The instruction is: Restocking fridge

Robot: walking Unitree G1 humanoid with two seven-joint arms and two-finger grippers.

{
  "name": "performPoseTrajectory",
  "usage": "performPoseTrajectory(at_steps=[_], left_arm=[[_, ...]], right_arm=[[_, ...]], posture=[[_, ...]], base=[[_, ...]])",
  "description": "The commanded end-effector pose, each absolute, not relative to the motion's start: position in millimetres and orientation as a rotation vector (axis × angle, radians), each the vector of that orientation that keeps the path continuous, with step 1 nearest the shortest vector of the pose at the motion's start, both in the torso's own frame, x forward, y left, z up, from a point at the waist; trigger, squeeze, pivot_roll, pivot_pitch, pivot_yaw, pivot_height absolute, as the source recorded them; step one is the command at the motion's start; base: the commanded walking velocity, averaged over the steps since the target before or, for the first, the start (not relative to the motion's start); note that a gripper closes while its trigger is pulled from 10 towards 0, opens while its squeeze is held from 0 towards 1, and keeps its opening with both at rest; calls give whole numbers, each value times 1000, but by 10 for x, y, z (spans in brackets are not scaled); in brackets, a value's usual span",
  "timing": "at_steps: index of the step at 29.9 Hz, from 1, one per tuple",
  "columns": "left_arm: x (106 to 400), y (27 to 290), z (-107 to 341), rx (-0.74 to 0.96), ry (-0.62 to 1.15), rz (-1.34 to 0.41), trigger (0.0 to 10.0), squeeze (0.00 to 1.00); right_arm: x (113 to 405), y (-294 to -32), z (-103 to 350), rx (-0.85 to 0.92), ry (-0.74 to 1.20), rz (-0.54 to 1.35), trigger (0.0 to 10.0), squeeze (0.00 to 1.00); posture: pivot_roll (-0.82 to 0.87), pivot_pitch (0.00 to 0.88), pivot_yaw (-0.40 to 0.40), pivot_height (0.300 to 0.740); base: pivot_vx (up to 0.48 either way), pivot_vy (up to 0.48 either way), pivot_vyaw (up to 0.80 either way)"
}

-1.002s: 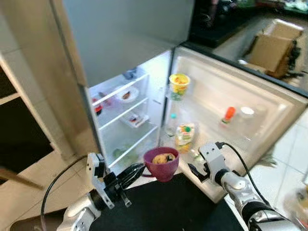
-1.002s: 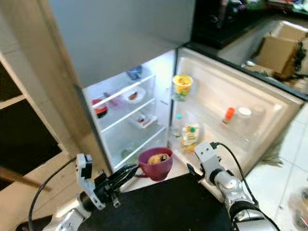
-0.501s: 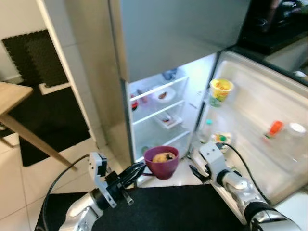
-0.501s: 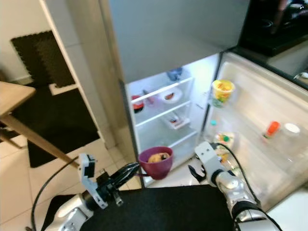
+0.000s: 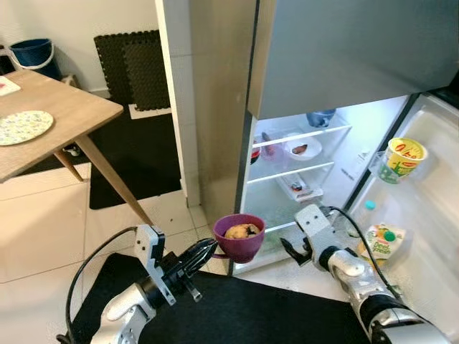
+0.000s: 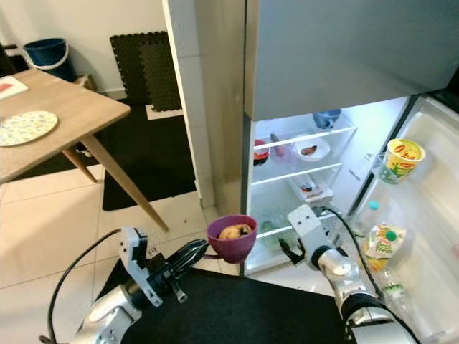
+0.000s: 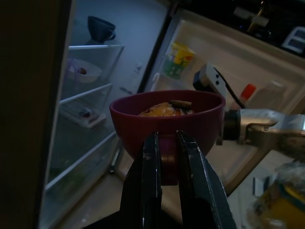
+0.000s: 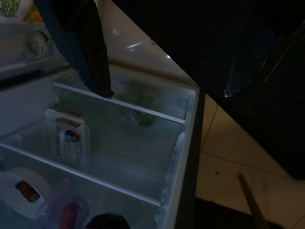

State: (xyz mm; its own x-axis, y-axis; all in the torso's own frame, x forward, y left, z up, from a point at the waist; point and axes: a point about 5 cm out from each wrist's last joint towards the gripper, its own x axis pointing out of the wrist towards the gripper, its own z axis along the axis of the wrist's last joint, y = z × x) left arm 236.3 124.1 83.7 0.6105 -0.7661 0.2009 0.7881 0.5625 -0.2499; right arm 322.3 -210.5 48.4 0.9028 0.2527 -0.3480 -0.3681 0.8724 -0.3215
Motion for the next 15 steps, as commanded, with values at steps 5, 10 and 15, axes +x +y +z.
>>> performPoseTrajectory(at_steps=[5,10,15], left_arm=[[2417,1238,912,-250,-126,-901,10000,0],[2431,1214,926,-195,-135,-914,10000,0],[2438,1200,944,-189,-144,-922,10000,0]], right_arm=[[3189,-2163,447,-393,321,300,10000,0],[3196,-2170,456,-394,317,290,10000,0],[3201,-2176,464,-395,314,286,10000,0]], posture=[[-30,45,-14,740],[-30,45,-14,740],[-32,44,-14,740]], base=[[0,0,0],[0,0,0],[0,0,0]])
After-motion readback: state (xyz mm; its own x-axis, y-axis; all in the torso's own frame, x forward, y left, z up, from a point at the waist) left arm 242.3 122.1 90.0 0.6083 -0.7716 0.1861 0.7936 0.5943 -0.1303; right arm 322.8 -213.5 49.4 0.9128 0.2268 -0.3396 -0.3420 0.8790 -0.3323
